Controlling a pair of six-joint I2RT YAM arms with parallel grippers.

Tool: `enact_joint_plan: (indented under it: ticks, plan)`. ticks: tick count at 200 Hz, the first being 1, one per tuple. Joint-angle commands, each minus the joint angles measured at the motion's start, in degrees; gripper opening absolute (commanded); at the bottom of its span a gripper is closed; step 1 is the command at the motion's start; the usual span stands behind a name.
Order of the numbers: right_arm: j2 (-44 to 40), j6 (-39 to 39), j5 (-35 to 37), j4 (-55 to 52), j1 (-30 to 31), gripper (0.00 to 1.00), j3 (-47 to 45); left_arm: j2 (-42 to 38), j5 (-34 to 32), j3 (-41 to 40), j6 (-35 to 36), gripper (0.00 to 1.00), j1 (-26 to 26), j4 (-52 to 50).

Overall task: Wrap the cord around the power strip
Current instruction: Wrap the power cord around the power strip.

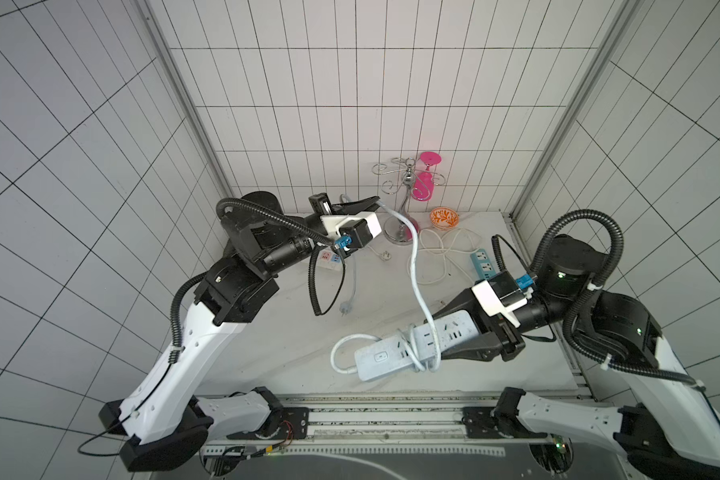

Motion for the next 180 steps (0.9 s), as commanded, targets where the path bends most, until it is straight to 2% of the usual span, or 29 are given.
enact_joint_plan:
  ticks: [1,22,45,82,122,159,180]
  plan:
    - [-1.6,1.3,-10.2,9.4,0.8,0.0,-0.2,1.4,1.2,-0.4,-1.7,0.0,0.8,4.0]
    - [-2.0,1.4,-8.5,11.8,0.8,0.0,2.9,0.3,1.8,-4.8,-3.6,0.0,1.8,5.1]
    - [-1.9,1.3,-5.2,13.4,0.8,0.0,7.8,-3.2,2.6,-13.4,-6.9,0.0,3.6,8.7]
    - [-2.7,-1.8,5.8,16.2,0.7,0.0,11.7,-10.0,5.0,-25.3,-12.7,0.0,5.8,13.3]
    - [-8.4,-0.7,18.5,34.8,0.7,0.0,-0.4,-16.1,10.6,-31.6,-20.0,0.0,5.8,18.7]
    - [-9.6,-1.9,29.6,44.0,0.7,0.0,-8.0,-18.4,14.9,-31.1,-26.3,0.0,5.7,21.9]
    - [-8.2,-0.7,33.3,50.3,0.7,0.0,-10.9,-19.0,16.2,-31.1,-29.3,0.0,5.6,24.6]
